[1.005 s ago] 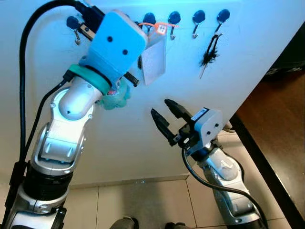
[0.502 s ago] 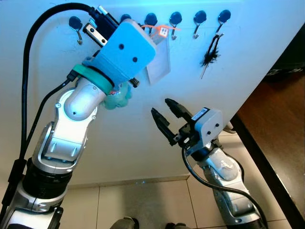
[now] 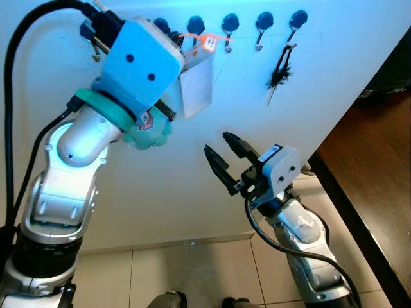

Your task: Hang keys on a hook

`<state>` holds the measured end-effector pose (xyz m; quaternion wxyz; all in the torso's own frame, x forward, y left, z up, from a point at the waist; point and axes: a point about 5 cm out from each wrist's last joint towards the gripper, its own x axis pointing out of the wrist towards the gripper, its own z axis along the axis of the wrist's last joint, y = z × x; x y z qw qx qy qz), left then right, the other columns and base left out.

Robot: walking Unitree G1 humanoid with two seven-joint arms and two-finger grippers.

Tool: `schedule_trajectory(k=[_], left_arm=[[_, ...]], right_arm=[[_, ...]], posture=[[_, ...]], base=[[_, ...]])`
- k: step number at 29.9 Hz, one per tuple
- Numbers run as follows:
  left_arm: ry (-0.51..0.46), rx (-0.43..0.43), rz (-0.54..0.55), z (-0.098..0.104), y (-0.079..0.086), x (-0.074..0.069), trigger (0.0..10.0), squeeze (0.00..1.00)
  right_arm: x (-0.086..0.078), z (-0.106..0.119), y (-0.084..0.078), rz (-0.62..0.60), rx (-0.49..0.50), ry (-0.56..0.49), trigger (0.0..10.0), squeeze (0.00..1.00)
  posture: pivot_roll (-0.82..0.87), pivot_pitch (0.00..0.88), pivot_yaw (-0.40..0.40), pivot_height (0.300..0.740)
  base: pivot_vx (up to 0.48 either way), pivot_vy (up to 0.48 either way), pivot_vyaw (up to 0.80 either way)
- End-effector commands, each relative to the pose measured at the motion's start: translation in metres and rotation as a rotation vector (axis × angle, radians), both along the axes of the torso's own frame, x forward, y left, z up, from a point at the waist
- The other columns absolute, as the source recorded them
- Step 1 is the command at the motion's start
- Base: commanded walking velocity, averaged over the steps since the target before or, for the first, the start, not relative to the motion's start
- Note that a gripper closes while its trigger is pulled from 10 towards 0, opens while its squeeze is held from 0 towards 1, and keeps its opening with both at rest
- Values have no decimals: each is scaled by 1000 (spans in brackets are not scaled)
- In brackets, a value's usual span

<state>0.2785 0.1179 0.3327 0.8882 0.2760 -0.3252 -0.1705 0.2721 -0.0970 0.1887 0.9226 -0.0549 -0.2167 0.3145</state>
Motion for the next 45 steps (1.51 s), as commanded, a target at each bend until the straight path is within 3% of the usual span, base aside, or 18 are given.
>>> schedule_trajectory(k=[1,6,14,20,25,31,36,38,42,45], left_arm=[[38,14,-21,-8,-3,1,10000,0],[39,26,-31,-9,-3,-1,10000,0],[28,126,-64,-17,-20,-4,10000,0],[14,206,-20,-30,-45,5,10000,0],[-18,245,7,-27,-48,8,10000,0],[-41,303,30,-24,-45,7,10000,0],[-7,231,59,-20,-35,8,10000,0],[7,194,67,-18,-24,5,10000,0],[9,200,63,-17,-17,2,10000,0],[37,278,14,-18,-1,-17,10000,0]], right_arm=[[-1,-4,1,-1,-2,12,10000,0],[-1,-4,0,-6,-3,13,10000,0],[-1,-4,0,-5,-2,15,10000,0],[0,-5,1,-7,0,16,10000,0],[-1,-5,1,-11,0,16,10000,0],[-1,-5,1,-16,1,17,10000,0],[-1,-6,2,-11,2,20,10000,0],[-1,-6,2,-10,1,19,10000,0],[0,-6,1,-12,1,19,10000,0],[-1,-7,-2,-15,-2,24,10000,0]], posture=[[117,105,112,740],[121,106,111,740],[122,108,111,740],[120,108,112,740],[118,106,117,740],[122,107,120,740],[129,106,117,740],[128,106,116,740],[128,106,116,740],[141,111,110,740]], base=[[0,0,0],[0,0,0],[0,0,0],[0,0,0],[0,0,0],[0,0,0],[0,0,0],[0,0,0],[0,0,0],[0,0,0]])
